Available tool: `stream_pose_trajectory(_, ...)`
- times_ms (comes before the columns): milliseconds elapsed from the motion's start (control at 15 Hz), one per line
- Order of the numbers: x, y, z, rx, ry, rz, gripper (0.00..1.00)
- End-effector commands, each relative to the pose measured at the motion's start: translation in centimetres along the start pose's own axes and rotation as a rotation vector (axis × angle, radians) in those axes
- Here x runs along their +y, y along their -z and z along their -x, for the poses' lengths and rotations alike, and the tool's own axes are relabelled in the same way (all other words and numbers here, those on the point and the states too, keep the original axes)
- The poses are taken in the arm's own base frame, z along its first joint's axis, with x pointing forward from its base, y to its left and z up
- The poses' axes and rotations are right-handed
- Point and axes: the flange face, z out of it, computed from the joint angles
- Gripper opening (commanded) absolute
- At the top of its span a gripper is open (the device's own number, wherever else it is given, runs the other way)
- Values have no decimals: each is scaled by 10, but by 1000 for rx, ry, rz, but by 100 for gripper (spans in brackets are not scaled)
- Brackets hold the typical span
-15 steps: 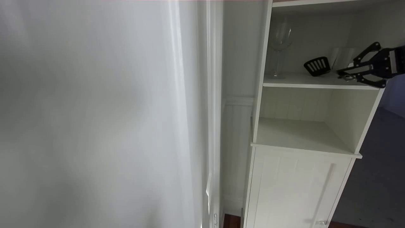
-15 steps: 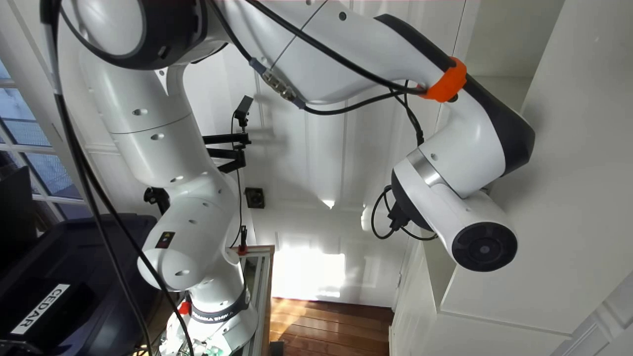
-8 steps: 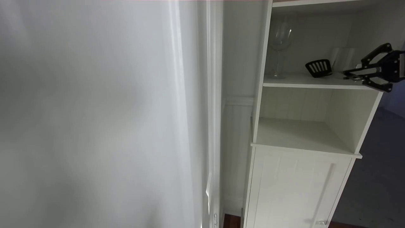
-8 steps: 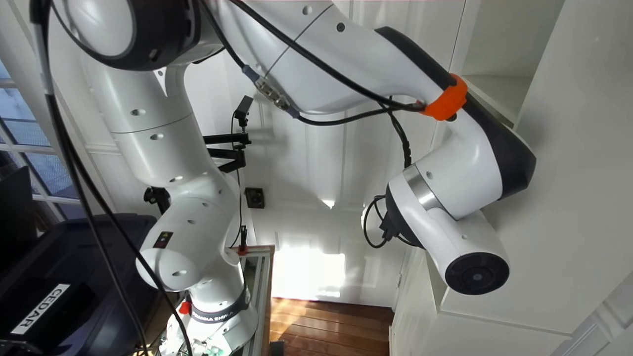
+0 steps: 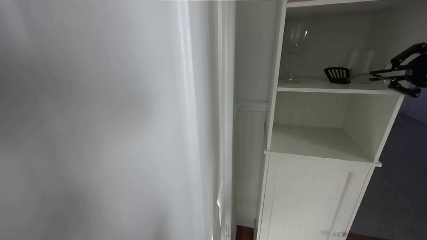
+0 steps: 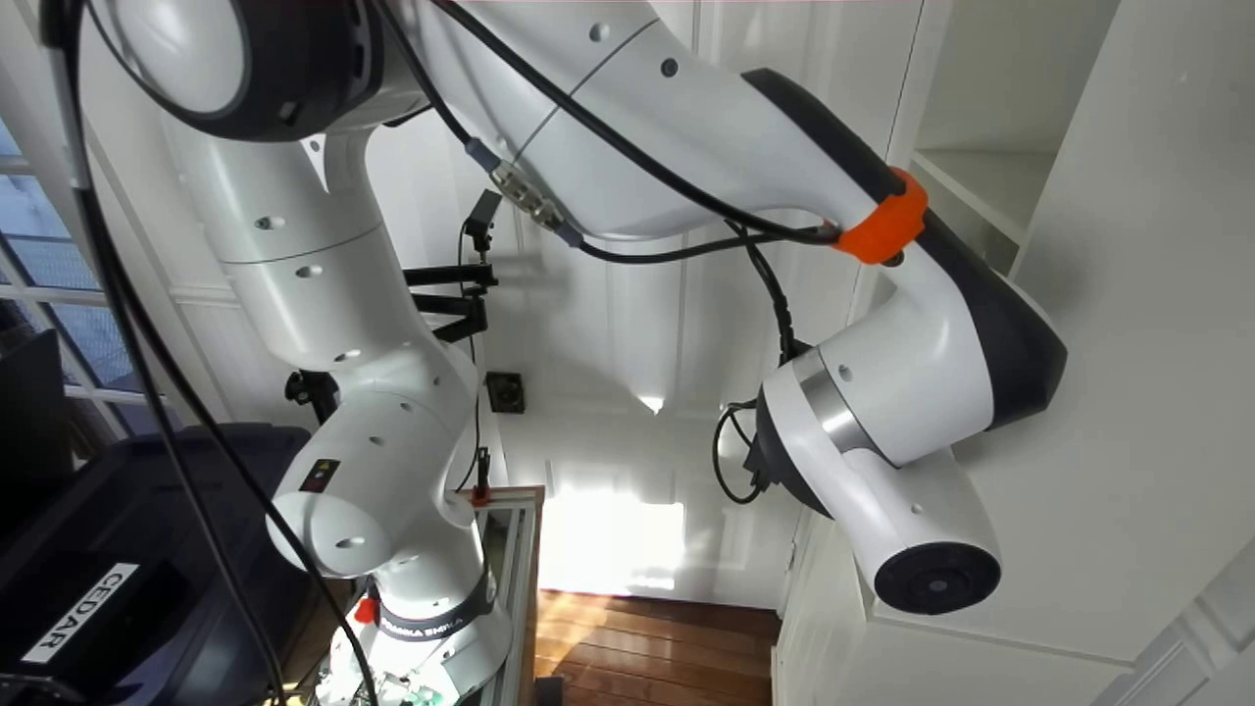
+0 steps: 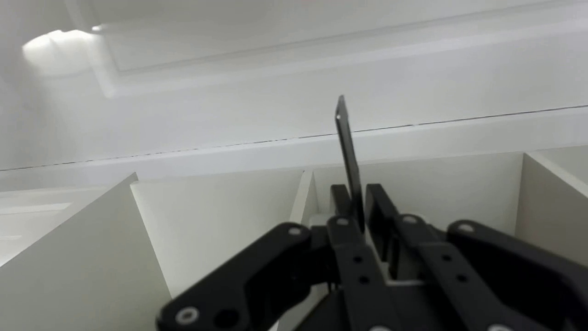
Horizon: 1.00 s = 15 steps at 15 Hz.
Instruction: Pick up the spatula and place it on the bottom shelf
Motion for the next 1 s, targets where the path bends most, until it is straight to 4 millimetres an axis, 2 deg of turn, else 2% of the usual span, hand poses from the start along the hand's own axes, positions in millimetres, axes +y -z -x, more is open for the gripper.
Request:
stream_pose_trajectory(0, 1, 0, 2, -52, 37, -6, 4)
stream_pose_trajectory(467, 0, -2, 1, -90, 94, -10, 4)
stream_pose_trajectory(933, 4, -16, -24, -29, 0, 5, 4)
